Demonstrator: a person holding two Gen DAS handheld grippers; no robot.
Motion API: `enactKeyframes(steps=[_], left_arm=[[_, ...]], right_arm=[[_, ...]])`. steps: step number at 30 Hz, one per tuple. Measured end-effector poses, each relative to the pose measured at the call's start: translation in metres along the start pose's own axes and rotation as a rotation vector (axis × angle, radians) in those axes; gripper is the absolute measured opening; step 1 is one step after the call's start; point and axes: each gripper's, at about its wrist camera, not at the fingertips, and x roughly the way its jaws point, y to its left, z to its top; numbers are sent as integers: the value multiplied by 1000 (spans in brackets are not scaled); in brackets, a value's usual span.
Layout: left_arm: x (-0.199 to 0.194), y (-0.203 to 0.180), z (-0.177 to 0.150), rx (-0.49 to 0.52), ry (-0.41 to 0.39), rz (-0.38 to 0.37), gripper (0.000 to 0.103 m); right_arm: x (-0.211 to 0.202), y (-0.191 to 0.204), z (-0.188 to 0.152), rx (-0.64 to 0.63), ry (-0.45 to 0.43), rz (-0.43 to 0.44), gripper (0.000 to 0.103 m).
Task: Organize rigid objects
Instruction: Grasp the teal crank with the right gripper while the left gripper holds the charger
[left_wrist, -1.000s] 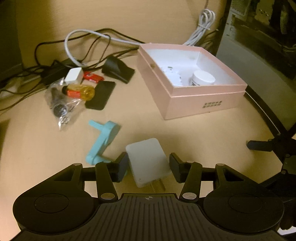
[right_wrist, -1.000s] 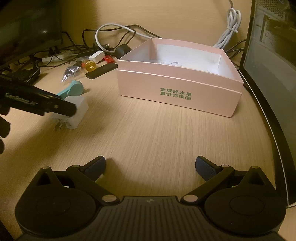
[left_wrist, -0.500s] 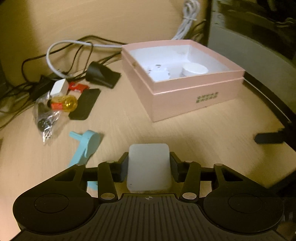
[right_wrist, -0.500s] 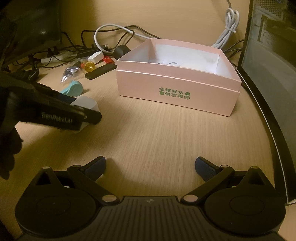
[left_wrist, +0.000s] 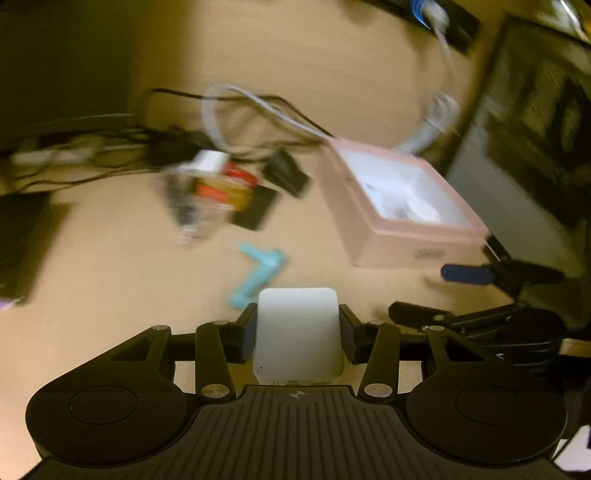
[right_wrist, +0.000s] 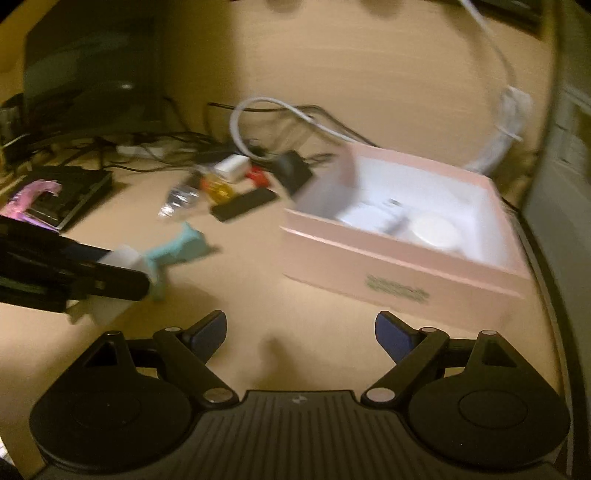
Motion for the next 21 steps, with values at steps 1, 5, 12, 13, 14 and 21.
enactKeyframes(steps=[1, 5, 12, 13, 14, 21], left_arm=[[-7, 8, 1, -27, -7, 16, 50], [-27, 36, -1, -146, -26, 94, 50], [-55, 57, -11, -232, -34, 182, 50], [-59, 57, -13, -239, -33, 189, 50], [-62, 58, -15, -245, -32, 196, 50], [-75, 61, -27, -276, -29, 223, 50]], right_arm=[[5, 4, 5, -14, 1, 24, 89], [24, 32, 20, -112, -3, 90, 89], [64, 82, 43, -259, -45, 184, 89], [72, 86, 45, -269, -49, 186, 89], [78, 89, 47, -278, -50, 194, 89], [115, 90, 49, -275, 15, 246, 89]])
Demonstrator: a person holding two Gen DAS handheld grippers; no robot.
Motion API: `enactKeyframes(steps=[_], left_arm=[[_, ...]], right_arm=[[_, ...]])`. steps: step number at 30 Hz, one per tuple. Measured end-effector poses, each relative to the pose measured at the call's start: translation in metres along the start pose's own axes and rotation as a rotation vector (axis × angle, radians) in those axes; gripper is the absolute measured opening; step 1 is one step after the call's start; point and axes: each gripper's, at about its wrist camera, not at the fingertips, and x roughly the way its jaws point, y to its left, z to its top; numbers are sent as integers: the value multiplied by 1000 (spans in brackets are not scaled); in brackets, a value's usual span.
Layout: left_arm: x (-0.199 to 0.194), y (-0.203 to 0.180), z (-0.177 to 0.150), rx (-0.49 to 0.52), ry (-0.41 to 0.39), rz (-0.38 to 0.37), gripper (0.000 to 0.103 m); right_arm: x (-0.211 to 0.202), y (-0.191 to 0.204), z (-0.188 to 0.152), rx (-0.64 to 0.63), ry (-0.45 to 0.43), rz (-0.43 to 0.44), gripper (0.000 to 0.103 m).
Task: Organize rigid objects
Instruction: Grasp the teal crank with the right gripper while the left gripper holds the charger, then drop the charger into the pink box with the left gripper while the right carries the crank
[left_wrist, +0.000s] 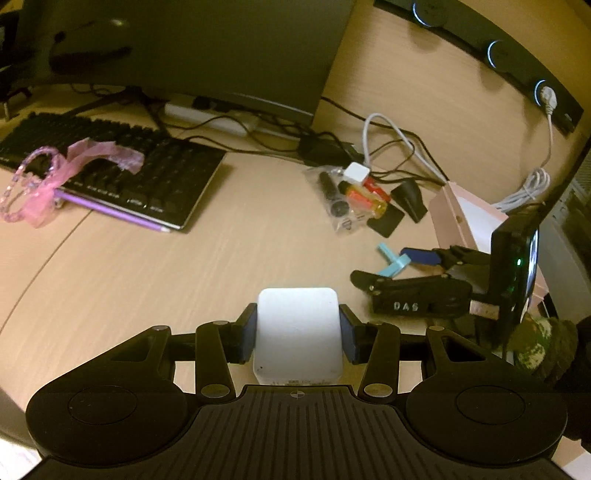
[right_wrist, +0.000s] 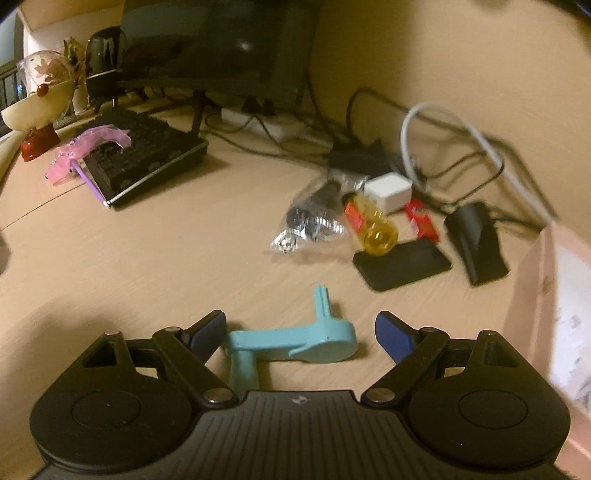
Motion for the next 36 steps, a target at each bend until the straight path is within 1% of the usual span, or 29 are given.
enactKeyframes(steps=[2, 3, 5, 8, 10, 14, 17, 18, 19, 21, 22, 25, 28, 29, 31, 33, 34, 35, 36], left_arm=[[0, 1, -2, -7, 5, 3, 50], [0, 1, -3, -11, 10, 4, 50], [3, 0, -3, -12, 17, 3, 50], [6, -6, -3, 5, 26, -10, 50], [7, -10, -3, 18, 31, -22, 50], [13, -21, -5, 46, 50, -47, 50], [17, -36, -9, 98, 79, -81, 50], [19, -43, -10, 122, 92, -97, 50], [21, -49, -12, 146, 105, -113, 50], [25, -66, -15, 204, 128, -158, 50], [27, -74, -17, 227, 134, -175, 50], [36, -91, -17, 278, 149, -223, 50], [48, -102, -14, 292, 160, -240, 50], [51, -105, -13, 292, 166, -241, 50], [55, -111, -10, 300, 170, -249, 50], [55, -115, -9, 313, 164, -256, 50], [56, -116, -8, 311, 163, -253, 50], [56, -114, -7, 306, 160, -244, 50], [56, -112, -6, 298, 156, -230, 50]], right_arm=[[1, -4, -1, 27, 11, 46, 87], [0, -3, -1, 32, 7, 62, 85], [-3, 0, -2, 21, -1, 73, 71], [-5, 6, 0, -5, 1, 81, 71], [-9, 7, -1, -6, -5, 67, 71], [-24, 0, -3, 42, -10, 52, 71], [-49, -6, -9, 81, -25, 39, 70], [-57, -7, -11, 88, -31, 33, 55], [-68, -9, -14, 95, -32, 21, 26], [-83, -15, -19, 121, 6, 22, 26], [-94, -18, -25, 142, -2, 1, 25], [-116, -27, -40, 167, 9, -53, 14], [-134, -37, -59, 196, 7, -117, 14], [-140, -41, -66, 211, 7, -146, 14], [-150, -49, -77, 253, 2, -177, 15], [-160, -56, -87, 317, -10, -172, 34], [-164, -57, -90, 341, -18, -153, 57], [-166, -57, -92, 355, -31, -134, 73], [-168, -54, -93, 365, -47, -118, 75]])
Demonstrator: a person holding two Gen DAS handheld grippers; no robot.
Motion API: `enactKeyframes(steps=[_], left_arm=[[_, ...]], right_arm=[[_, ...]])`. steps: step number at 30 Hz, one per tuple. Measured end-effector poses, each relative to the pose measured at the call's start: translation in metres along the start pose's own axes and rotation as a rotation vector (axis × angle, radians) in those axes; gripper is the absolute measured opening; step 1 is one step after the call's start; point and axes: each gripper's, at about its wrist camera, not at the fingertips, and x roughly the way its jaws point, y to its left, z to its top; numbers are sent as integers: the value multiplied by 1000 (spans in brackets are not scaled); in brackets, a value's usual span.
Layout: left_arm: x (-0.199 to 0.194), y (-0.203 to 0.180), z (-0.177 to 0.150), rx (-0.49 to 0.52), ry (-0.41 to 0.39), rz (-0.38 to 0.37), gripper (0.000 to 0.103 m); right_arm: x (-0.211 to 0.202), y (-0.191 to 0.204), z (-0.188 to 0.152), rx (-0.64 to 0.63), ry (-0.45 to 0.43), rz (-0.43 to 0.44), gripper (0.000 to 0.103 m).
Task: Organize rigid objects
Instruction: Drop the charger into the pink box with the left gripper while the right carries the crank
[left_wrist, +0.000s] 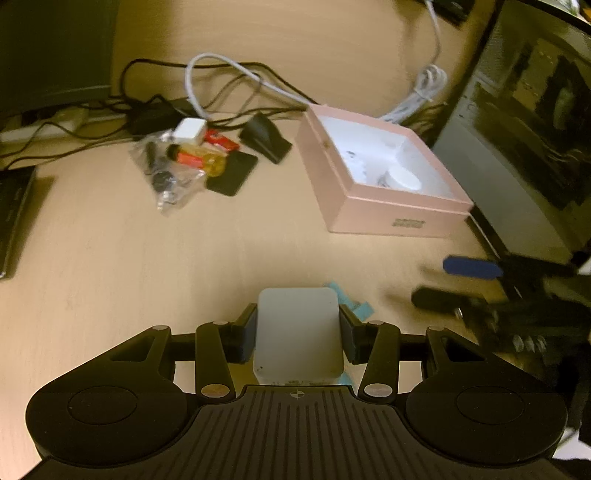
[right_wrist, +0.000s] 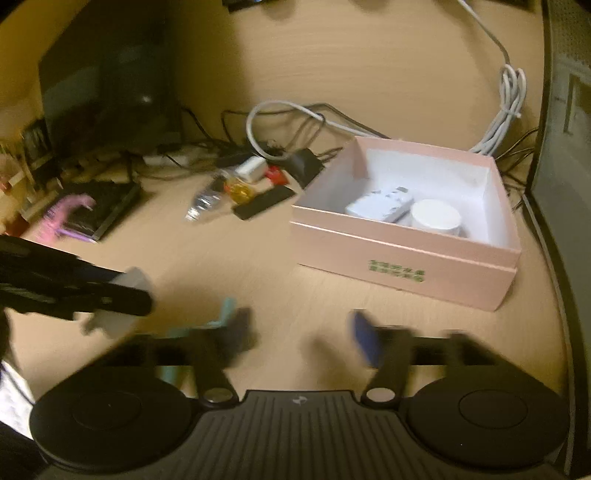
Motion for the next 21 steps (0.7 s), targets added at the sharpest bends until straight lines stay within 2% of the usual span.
enactKeyframes(steps=[3, 6, 12, 16, 21], left_arm=[[-8, 10, -2, -38, -17, 37, 50], [-16, 21, -7, -81, -19, 83, 50], [-23, 29, -15, -105, -6, 117, 50], [-22, 27, -16, -94, 1, 114, 50], [-14, 15, -13, -32, 30, 58, 50]], right_arm=[[5, 20, -1, -44, 1, 69, 75], [23, 51, -3, -138, 18, 84, 75], [58, 82, -11, -230, 69, 34, 75], [67, 82, -16, -251, 100, 50, 74], [52, 72, -13, -257, 108, 37, 70]])
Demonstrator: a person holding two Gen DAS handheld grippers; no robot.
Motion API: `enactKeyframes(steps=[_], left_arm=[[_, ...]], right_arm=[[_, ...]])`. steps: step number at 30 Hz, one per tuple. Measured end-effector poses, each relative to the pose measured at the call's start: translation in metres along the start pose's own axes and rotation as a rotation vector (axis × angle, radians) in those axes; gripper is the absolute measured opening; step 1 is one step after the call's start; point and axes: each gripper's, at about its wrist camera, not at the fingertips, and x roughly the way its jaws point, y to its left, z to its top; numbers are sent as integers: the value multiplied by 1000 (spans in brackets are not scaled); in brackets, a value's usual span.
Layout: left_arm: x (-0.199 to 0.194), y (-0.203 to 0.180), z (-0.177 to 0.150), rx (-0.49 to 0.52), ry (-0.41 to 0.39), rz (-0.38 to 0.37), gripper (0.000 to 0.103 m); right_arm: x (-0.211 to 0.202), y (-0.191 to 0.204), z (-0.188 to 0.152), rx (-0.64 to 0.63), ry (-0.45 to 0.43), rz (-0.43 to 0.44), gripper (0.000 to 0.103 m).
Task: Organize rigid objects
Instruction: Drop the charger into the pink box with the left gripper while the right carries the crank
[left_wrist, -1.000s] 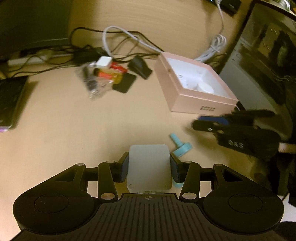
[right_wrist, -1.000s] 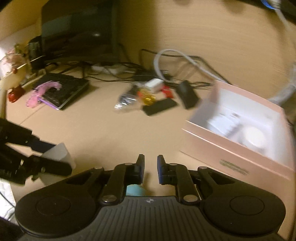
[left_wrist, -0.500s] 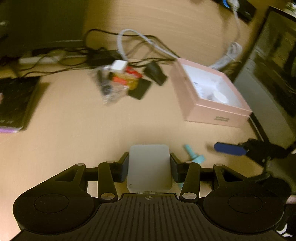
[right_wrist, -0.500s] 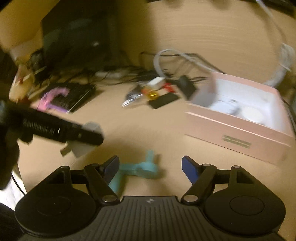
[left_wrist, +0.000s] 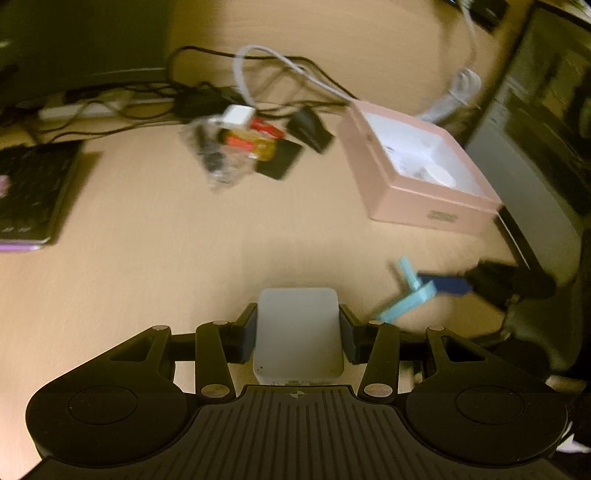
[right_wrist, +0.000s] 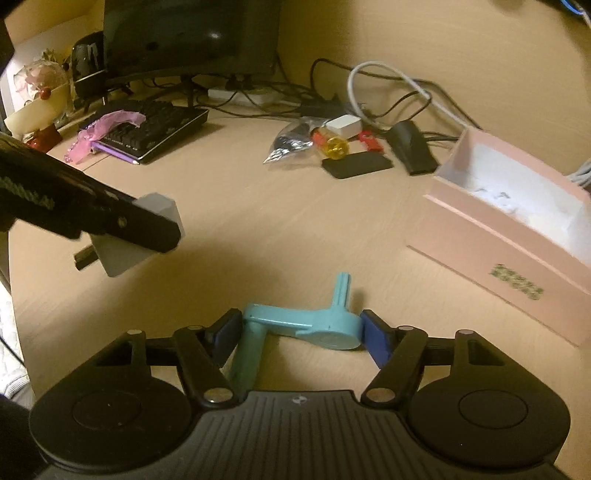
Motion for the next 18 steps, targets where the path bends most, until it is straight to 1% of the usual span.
enactKeyframes(steps=[2, 4, 7, 9, 12, 15, 18], left_arm=[[3, -10, 3, 31, 8, -41, 50], [6, -24, 13, 69, -3, -87, 50], [11, -47, 41, 128, -44, -155, 50], [22, -65, 67, 165, -46, -213, 50], [39, -94, 102, 226, -47, -271, 50], [67, -124, 136, 269, -51, -299, 50], [106, -144, 172, 250, -26, -305, 50]], right_arm=[[-15, -7, 0, 0, -16, -28, 70], [-31, -16, 0, 12, -42, -68, 70], [-57, -35, 0, 69, -86, -144, 70], [-75, -50, -1, 132, -113, -193, 70], [-97, -69, -3, 217, -142, -245, 70], [-111, -83, -7, 266, -166, -313, 70], [-116, -93, -15, 322, -159, -362, 70]])
